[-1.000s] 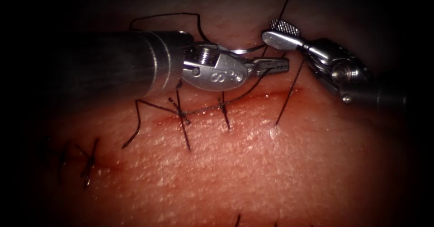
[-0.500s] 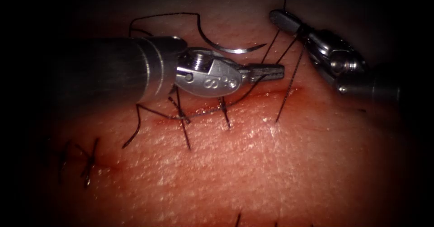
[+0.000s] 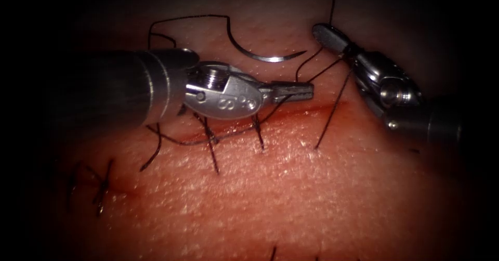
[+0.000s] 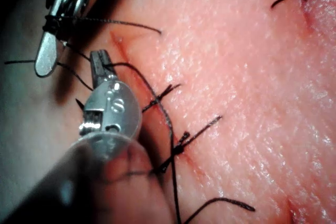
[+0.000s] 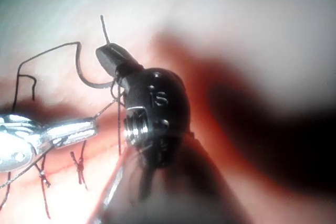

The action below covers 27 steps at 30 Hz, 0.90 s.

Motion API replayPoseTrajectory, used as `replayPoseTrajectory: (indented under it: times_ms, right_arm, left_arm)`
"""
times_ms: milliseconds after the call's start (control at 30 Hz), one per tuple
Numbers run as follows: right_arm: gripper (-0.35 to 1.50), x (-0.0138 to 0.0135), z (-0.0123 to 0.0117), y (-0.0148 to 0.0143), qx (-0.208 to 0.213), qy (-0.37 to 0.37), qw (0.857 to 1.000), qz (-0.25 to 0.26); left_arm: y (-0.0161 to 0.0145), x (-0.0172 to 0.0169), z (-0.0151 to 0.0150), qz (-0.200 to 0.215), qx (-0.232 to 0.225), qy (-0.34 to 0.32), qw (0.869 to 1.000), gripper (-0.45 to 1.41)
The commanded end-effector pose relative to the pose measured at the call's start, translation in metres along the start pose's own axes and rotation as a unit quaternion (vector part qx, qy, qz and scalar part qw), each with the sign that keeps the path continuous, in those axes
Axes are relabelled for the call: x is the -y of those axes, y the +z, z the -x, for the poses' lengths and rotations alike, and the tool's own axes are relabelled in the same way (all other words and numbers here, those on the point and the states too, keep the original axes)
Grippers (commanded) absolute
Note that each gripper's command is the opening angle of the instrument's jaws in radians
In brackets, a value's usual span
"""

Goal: Wound Closure
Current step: Pull downward, through loops, with right hand while pulling upward on working end of suture with left gripper to tighten

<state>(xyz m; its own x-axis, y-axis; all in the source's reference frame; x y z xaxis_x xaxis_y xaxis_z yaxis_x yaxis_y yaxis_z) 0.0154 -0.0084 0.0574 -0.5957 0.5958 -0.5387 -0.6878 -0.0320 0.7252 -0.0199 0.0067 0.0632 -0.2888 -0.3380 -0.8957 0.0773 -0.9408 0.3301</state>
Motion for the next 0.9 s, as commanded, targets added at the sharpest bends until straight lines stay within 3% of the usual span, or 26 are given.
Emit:
replayPoseTrajectory:
  times_ms: [33,300,500,667,733,767,900]
  right_arm:
    - [-0.35,0.0005,0.0015,-0.0004,0.0,-0.011,1.0,-0.009]
    - [-0.35,0.0008,0.005,-0.0037,-0.017,-0.122,0.992,-0.029]
    - [-0.35,0.0009,0.0076,-0.0052,-0.026,-0.224,0.974,-0.028]
    - [-0.35,0.0016,0.0095,-0.0063,-0.028,-0.307,0.951,-0.026]
    - [-0.35,0.0018,0.0099,-0.0065,-0.025,-0.316,0.948,-0.023]
    - [-0.35,0.0022,0.011,-0.0074,-0.012,-0.344,0.939,-0.023]
    - [-0.35,0.0025,0.0122,-0.0088,0.005,-0.362,0.932,-0.023]
  left_arm:
    - [0.0003,0.0005,0.0005,-0.001,0.002,0.0,1.0,-0.45]
    - [-0.0019,0.0016,-0.0001,-0.007,0.012,-0.011,1.0,-0.45]
    - [-0.0022,0.0029,-0.0009,-0.009,0.021,-0.021,1.0,-0.45]
    - [-0.0025,0.0062,-0.0007,-0.012,0.039,-0.034,0.999,-0.45]
    - [-0.0026,0.0068,-0.0005,-0.013,0.044,-0.036,0.998,-0.45]
    - [-0.0028,0.0089,0.0003,-0.015,0.053,-0.047,0.997,-0.45]
    - [-0.0029,0.011,0.0014,-0.018,0.059,-0.054,0.997,-0.45]
